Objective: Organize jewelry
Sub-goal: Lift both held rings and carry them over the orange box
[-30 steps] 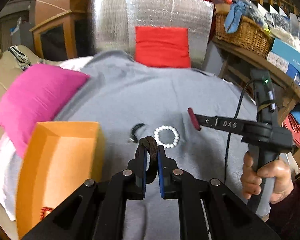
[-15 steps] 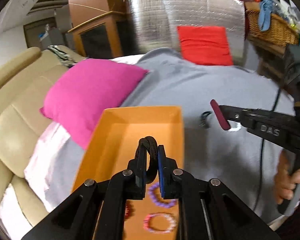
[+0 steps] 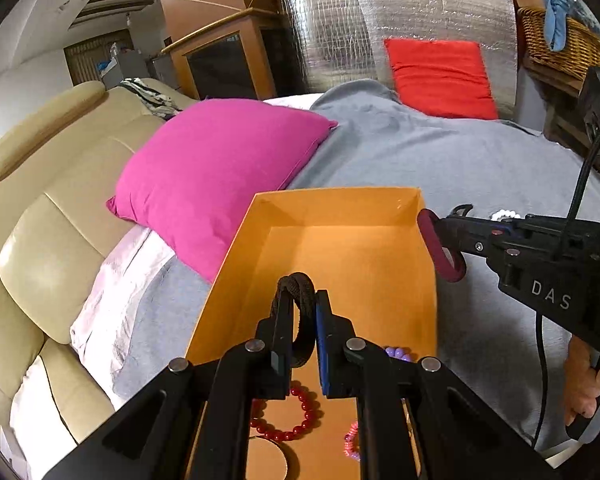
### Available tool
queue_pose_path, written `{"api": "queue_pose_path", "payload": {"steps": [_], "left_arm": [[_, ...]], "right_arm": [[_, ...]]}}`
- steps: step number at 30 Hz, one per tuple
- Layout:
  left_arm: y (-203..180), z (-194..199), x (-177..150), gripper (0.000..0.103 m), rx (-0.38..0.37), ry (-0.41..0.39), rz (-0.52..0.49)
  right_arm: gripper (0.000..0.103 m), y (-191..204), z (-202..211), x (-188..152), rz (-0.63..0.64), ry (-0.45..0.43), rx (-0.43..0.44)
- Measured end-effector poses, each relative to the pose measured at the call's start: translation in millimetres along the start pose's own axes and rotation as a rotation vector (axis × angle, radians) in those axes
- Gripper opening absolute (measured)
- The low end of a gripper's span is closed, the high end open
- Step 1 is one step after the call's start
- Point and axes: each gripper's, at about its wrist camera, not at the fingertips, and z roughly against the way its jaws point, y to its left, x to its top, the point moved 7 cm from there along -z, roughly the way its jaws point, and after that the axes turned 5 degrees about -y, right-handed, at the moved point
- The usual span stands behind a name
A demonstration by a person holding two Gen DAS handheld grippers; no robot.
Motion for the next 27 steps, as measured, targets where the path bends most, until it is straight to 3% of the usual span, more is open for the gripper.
{"api": "queue_pose_path", "payload": {"steps": [27], "left_arm": [[5, -40, -8, 0.011, 0.053, 0.076, -0.008]], "right_arm": [[0.007, -1, -40, -10, -0.016, 0.052, 0.014]]}}
